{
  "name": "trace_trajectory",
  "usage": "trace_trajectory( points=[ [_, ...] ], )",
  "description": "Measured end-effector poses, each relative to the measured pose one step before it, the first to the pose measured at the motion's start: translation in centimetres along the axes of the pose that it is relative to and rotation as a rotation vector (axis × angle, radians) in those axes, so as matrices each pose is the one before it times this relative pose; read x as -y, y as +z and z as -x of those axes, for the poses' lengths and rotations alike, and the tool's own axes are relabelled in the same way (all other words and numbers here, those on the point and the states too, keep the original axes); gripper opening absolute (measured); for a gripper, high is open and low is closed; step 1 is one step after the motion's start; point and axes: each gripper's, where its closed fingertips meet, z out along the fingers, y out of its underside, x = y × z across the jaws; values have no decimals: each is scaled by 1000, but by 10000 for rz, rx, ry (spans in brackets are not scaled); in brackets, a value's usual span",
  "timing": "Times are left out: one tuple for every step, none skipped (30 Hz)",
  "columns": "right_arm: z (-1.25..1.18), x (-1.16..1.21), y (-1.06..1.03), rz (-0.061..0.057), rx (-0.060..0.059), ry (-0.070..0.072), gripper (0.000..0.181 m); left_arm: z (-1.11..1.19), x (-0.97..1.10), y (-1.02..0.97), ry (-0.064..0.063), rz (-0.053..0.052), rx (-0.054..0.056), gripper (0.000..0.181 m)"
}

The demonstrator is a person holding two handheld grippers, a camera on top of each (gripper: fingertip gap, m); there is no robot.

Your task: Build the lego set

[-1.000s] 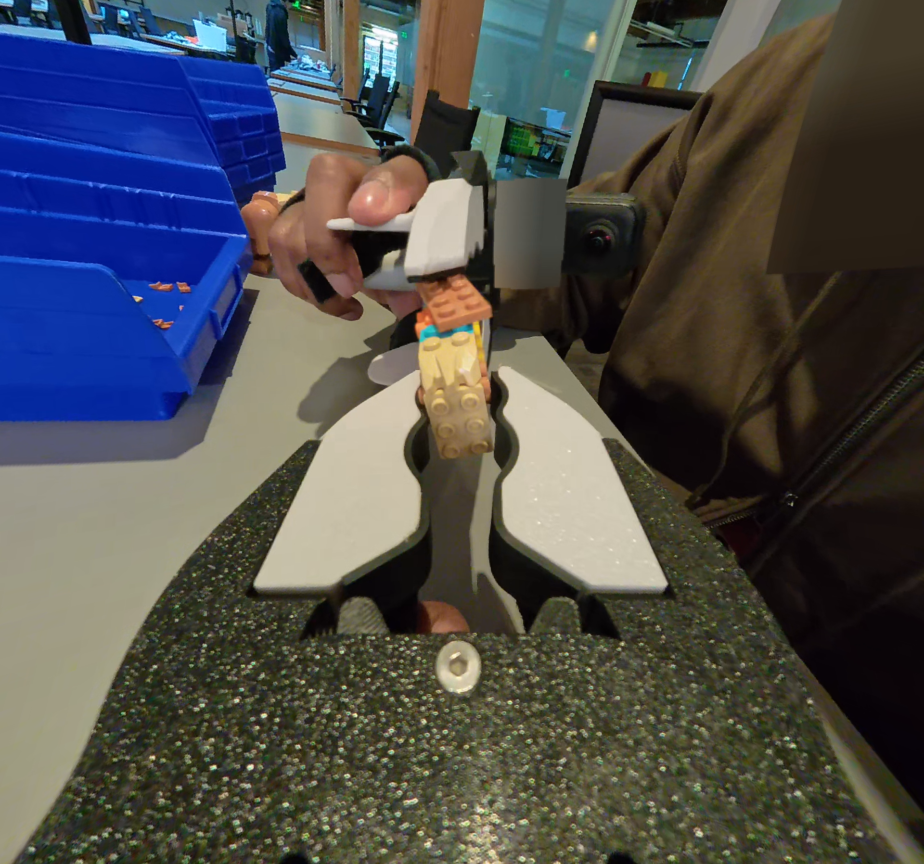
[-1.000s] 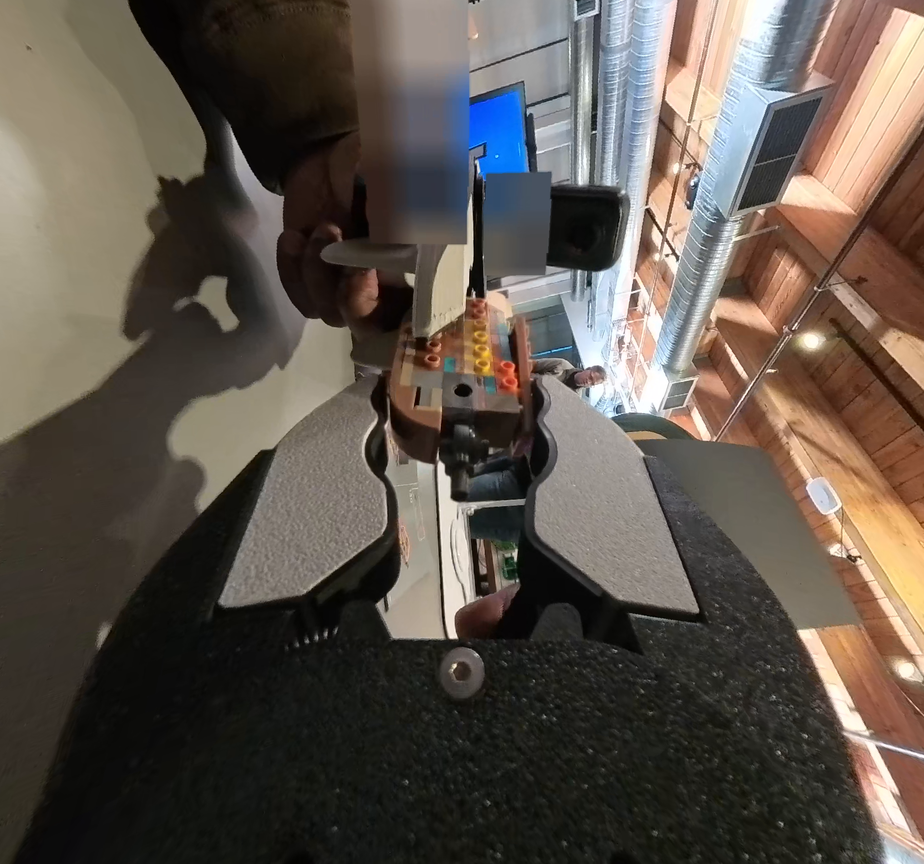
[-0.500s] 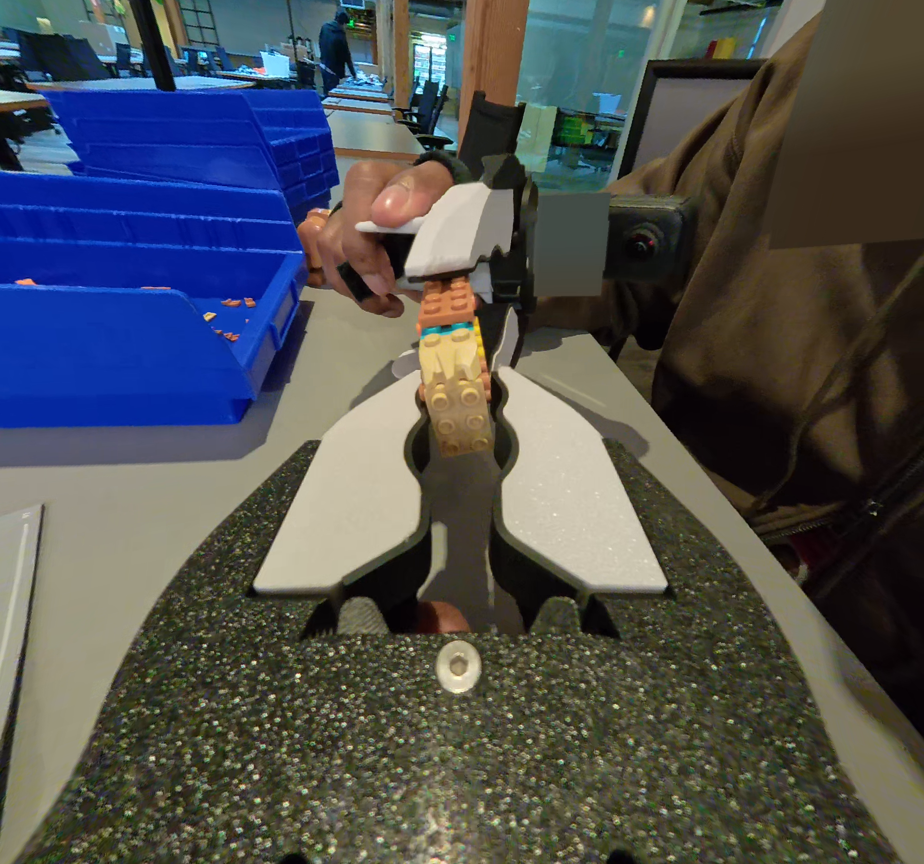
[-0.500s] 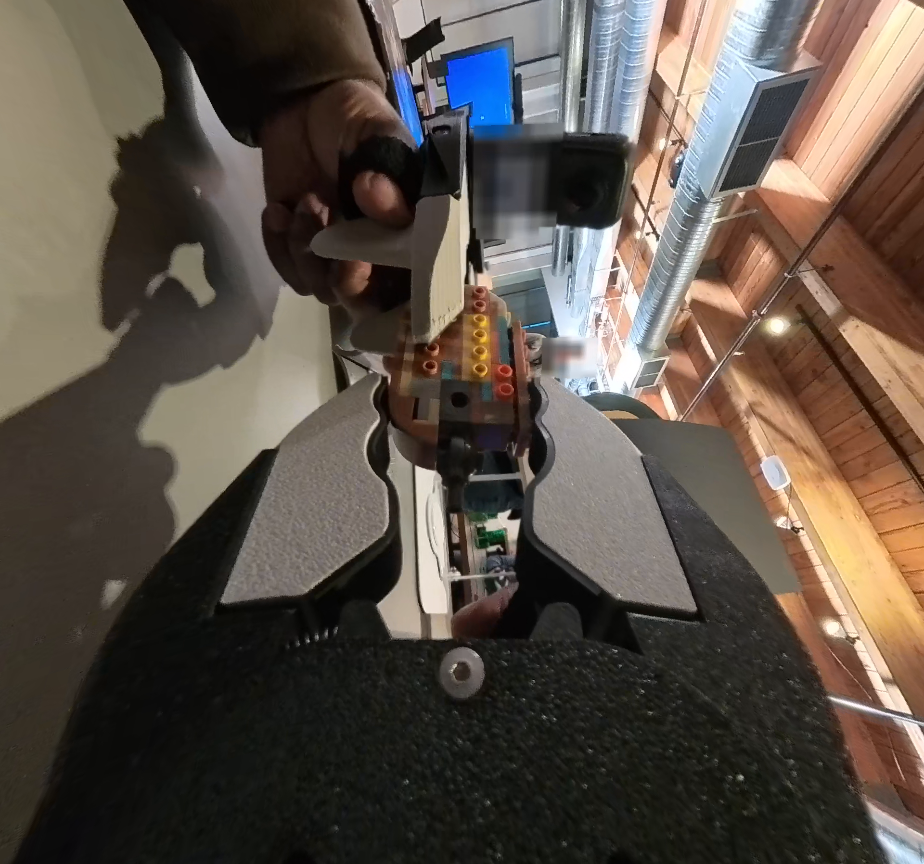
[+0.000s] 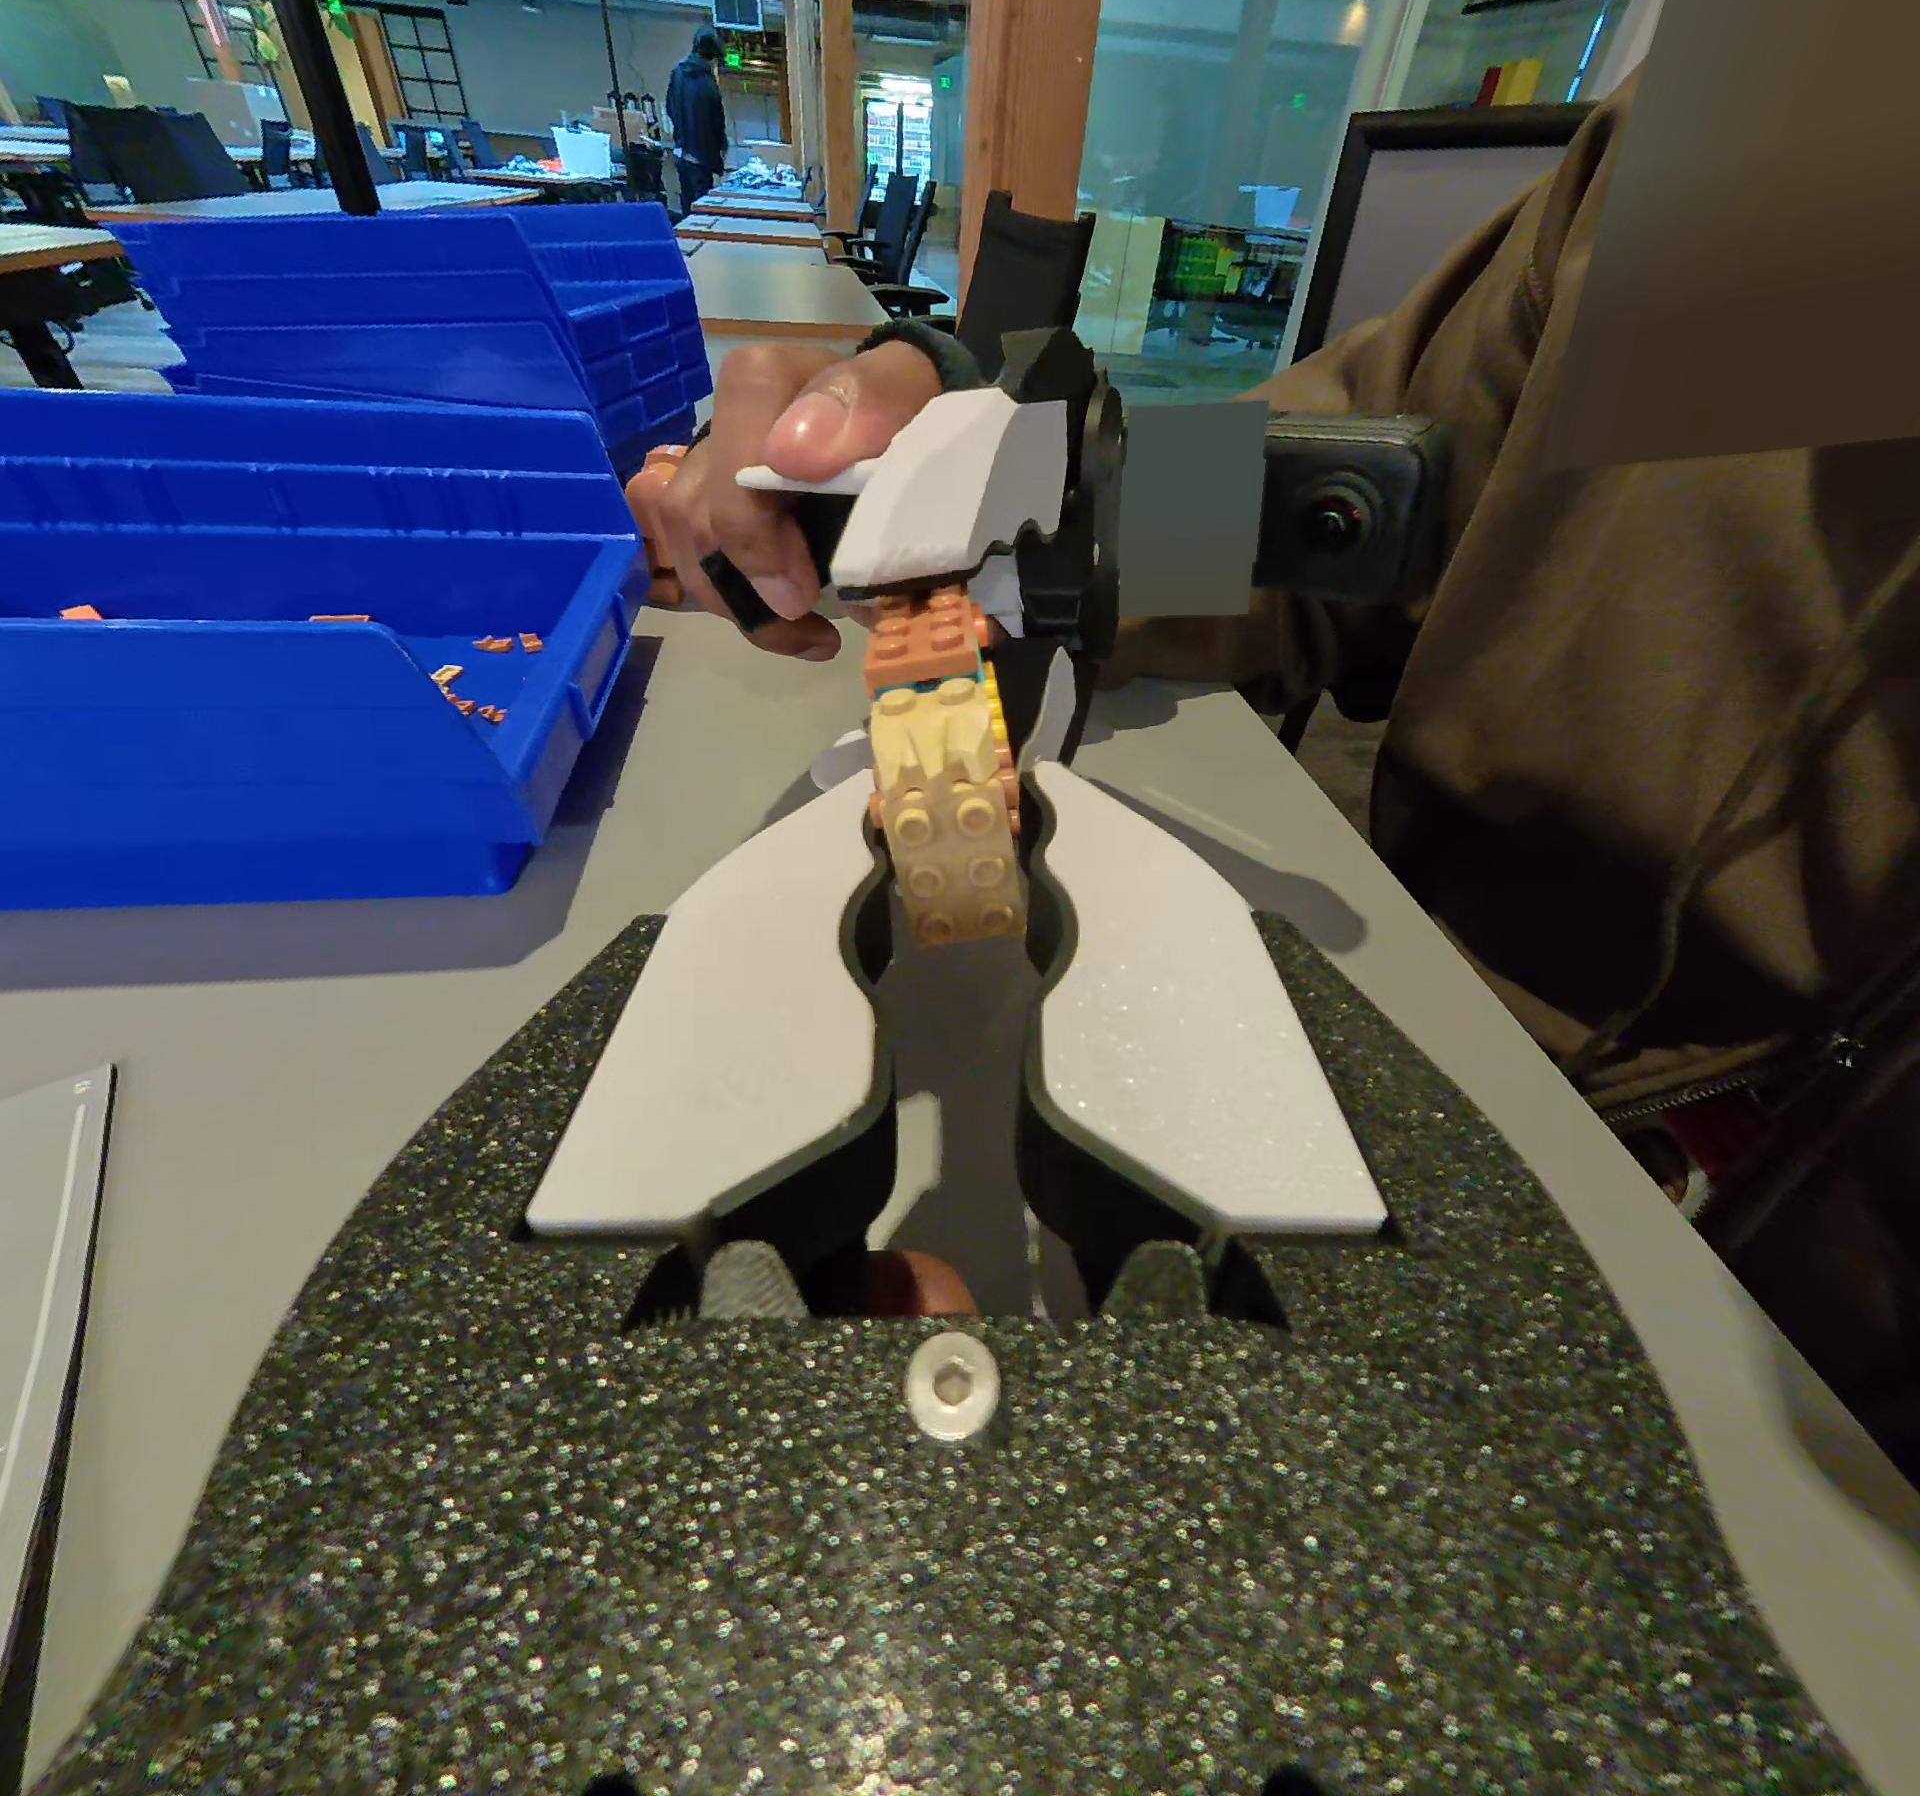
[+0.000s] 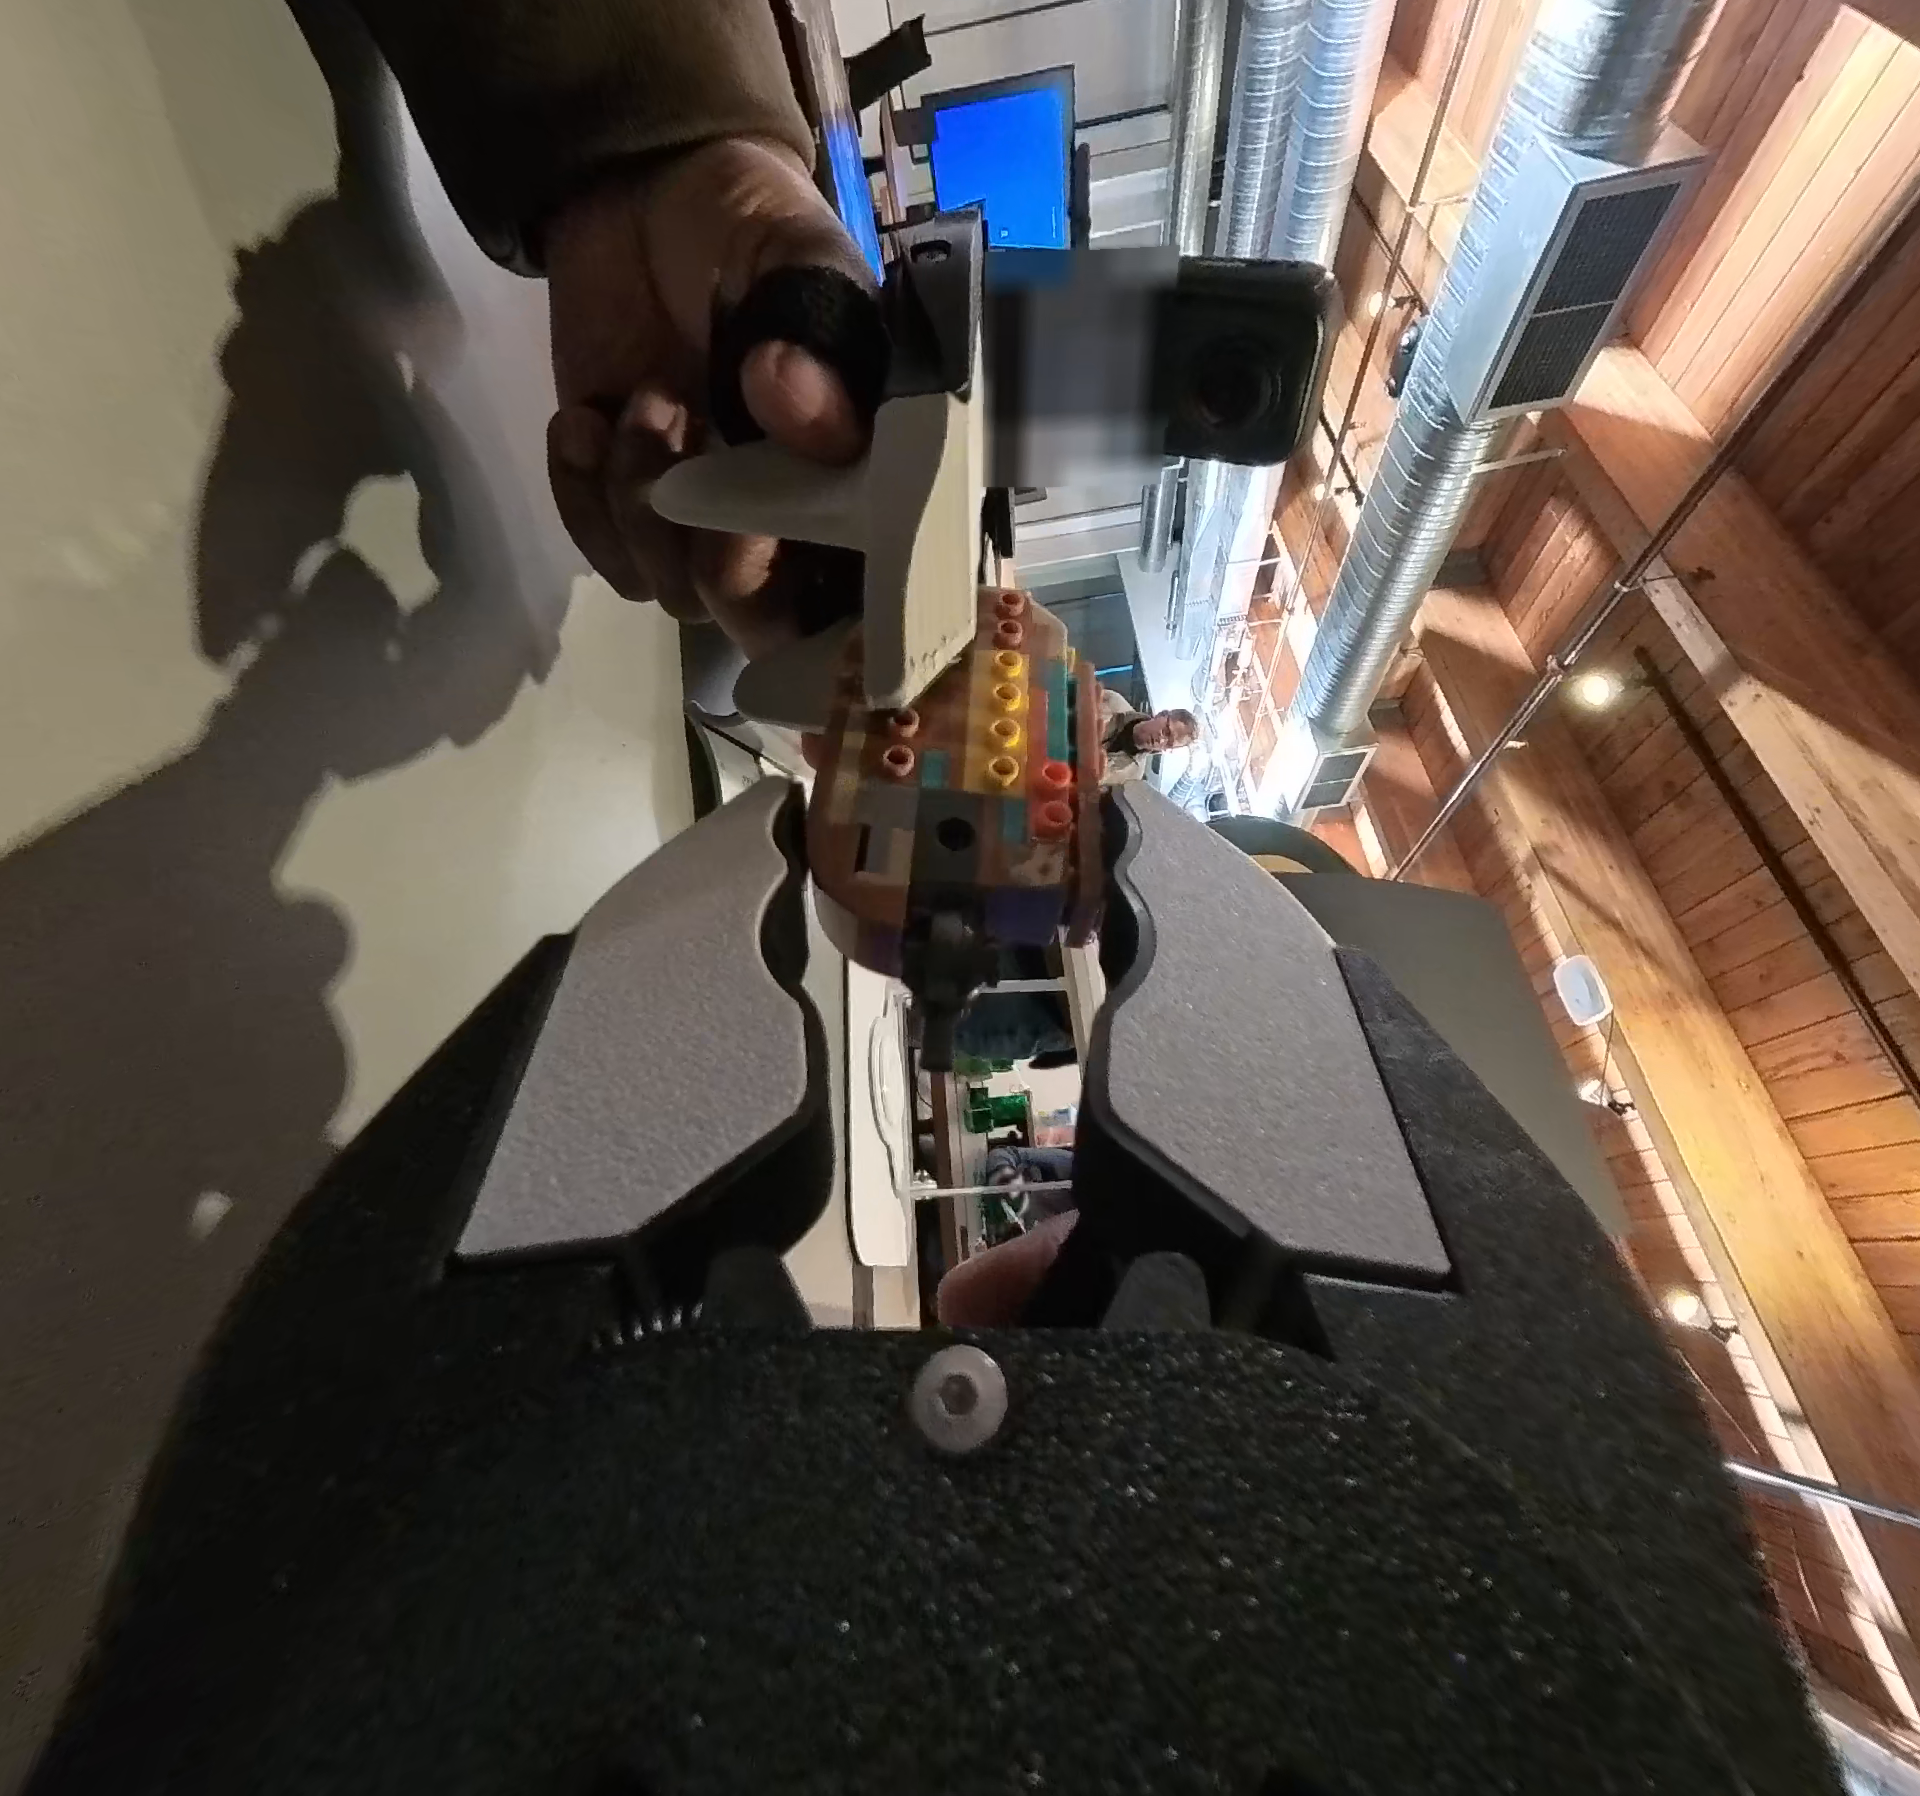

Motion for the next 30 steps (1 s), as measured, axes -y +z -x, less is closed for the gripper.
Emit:
trace_trajectory(
  points=[
    [3,17,-3,-9,5,8,54,1,-2,8,16,1,8,22],
    [1,33,-16,-16,0,-1,54,-18,6,10,-1,-12,-13,22],
    [-2,43,-1,-13,0,-10,54,-15,7,3,-10,-13,-11,22],
    [-8,5,2,3,-4,-6,54,3,12,8,13,-10,6,22],
    [-20,9,-6,-4,-11,-8,54,-1,21,6,5,-17,2,22],
    [-29,21,-11,-16,-10,-8,54,-29,44,-9,-4,-29,-18,22],
    [-30,9,-7,-3,-12,-8,54,-18,47,0,2,-31,-8,22],
    [-16,5,3,2,-12,-16,54,-16,18,-9,4,-16,-7,22],
    [-15,15,-3,-3,-12,-16,54,-14,10,-1,6,-8,-9,22],
    [-15,8,4,-1,-15,-10,54,-18,17,3,2,-14,-10,22],
    [-25,-9,6,10,-17,-18,54,-10,8,5,0,-15,-2,22],
    [-33,-16,-8,11,-20,-23,55,-13,32,-2,7,-26,-7,22],
    [-56,-14,3,9,-28,-13,55,-19,39,8,1,-31,-15,22],
    [-77,-11,-18,7,-41,-3,55,-41,52,-4,-3,-43,-22,22],
    [-92,-3,-14,-4,-41,5,56,-23,41,2,-8,-33,-18,22],
    [-55,2,-12,-1,-19,15,56,-19,22,12,2,-25,-11,22],
    [-24,-19,1,7,-9,13,56,-22,-8,23,3,-9,-10,22],
    [-29,-18,1,6,-13,13,56,-26,-7,23,9,-9,-17,22],
    [-18,-7,-4,0,-14,17,56,-25,3,29,1,-9,-16,22],
    [-40,29,-8,-18,-18,33,56,-27,12,26,-5,-24,-14,22],
    [-47,48,-10,-33,-17,65,56,-23,11,17,-16,-23,-20,22],
    [-40,46,-11,-31,-16,72,56,0,22,-5,-6,-33,-7,22],
    [-53,23,-11,-24,-19,50,57,1,39,-29,-11,-32,-6,22],
    [-35,31,-17,-28,-13,49,57,13,36,-32,-15,-29,-5,22],
    [-27,42,-13,-37,6,84,56,-15,35,-31,-16,-28,-15,22],
    [-11,35,-7,-40,22,96,56,-8,15,-29,-13,-12,-13,22],
    [35,68,-11,-49,45,70,56,-43,2,-7,-7,-2,-34,22],
    [78,86,-11,-49,55,19,55,-78,-19,13,4,14,-47,22],
    [113,83,-10,-28,58,-31,53,-62,-19,23,16,22,-32,22],
    [89,53,8,-9,44,-39,52,-54,-32,10,24,32,-24,22]
  ],
)
